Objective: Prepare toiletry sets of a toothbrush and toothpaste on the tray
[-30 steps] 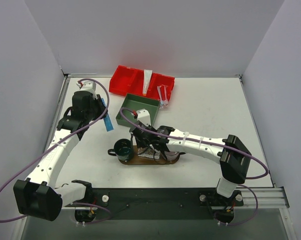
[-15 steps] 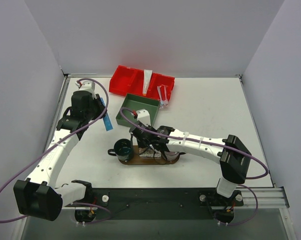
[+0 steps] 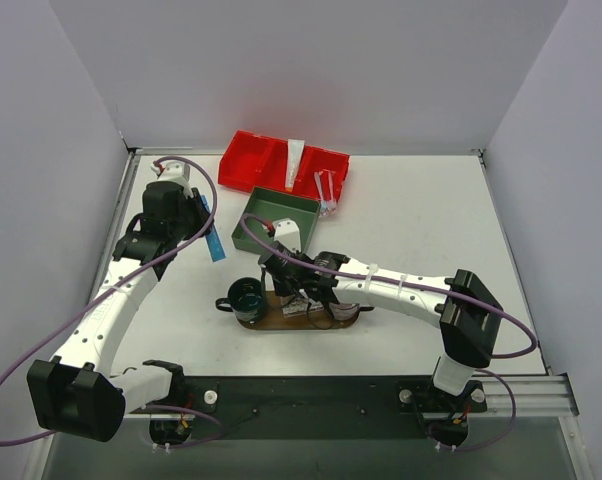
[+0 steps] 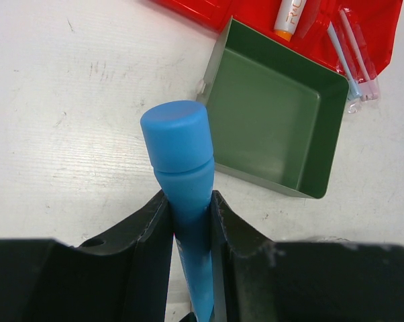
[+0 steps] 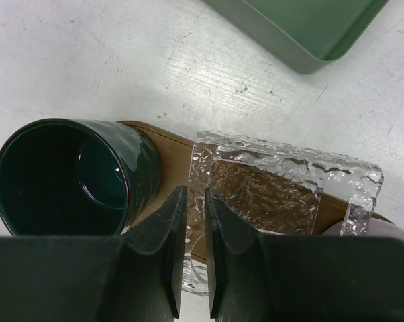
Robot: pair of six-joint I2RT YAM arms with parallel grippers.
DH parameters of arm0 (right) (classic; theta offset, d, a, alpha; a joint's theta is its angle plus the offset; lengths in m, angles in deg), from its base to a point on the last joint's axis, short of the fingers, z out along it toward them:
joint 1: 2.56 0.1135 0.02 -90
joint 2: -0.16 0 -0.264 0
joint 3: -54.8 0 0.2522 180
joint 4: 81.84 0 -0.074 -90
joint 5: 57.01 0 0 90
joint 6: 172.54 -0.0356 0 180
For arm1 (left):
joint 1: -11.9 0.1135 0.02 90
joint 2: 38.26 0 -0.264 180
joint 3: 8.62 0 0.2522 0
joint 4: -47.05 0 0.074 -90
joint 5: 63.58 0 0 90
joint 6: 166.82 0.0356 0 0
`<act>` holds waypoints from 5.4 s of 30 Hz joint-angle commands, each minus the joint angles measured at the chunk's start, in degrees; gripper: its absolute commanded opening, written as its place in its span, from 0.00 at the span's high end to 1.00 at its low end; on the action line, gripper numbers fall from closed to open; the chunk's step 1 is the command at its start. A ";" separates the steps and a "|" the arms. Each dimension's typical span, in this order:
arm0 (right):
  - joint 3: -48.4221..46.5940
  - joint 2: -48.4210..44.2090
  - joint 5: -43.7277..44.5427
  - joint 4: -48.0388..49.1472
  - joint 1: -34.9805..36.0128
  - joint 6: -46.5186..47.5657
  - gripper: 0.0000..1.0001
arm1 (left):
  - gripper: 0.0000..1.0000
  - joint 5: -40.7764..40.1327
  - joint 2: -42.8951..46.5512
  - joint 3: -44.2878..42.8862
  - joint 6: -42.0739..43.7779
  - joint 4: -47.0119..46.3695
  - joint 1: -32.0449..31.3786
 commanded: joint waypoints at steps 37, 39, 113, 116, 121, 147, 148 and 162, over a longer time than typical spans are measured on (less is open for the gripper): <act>-3.46 -4.26 10.18 -14.96 4.70 -12.39 0.71 | 1.00 1.38 0.96 -0.37 0.38 -3.93 0.56; -2.49 -4.70 10.36 -15.83 3.73 -13.18 0.71 | 1.00 1.38 0.96 -0.37 0.47 -3.93 0.56; -3.63 -0.13 7.46 -23.66 6.54 -23.82 1.00 | 1.00 2.61 1.83 0.07 -0.32 -4.45 0.47; -3.80 0.04 7.46 -24.10 6.89 -23.99 1.00 | 1.00 2.61 1.92 -0.02 -0.41 -4.37 0.39; -3.98 0.31 8.25 -24.63 7.07 -24.87 1.00 | 1.00 2.61 1.83 -0.02 -0.41 -4.45 0.39; -8.29 -7.94 9.93 -23.06 7.86 -15.93 0.58 | 1.00 7.18 1.75 -3.00 -4.71 -0.61 0.74; -8.03 -9.17 9.22 -20.44 7.69 -14.60 0.57 | 1.00 7.97 1.75 -5.09 -5.33 0.81 0.74; 7.18 -24.04 -22.86 13.41 -4.44 -7.29 0.49 | 1.00 23.63 18.35 10.16 -34.32 -17.43 -3.55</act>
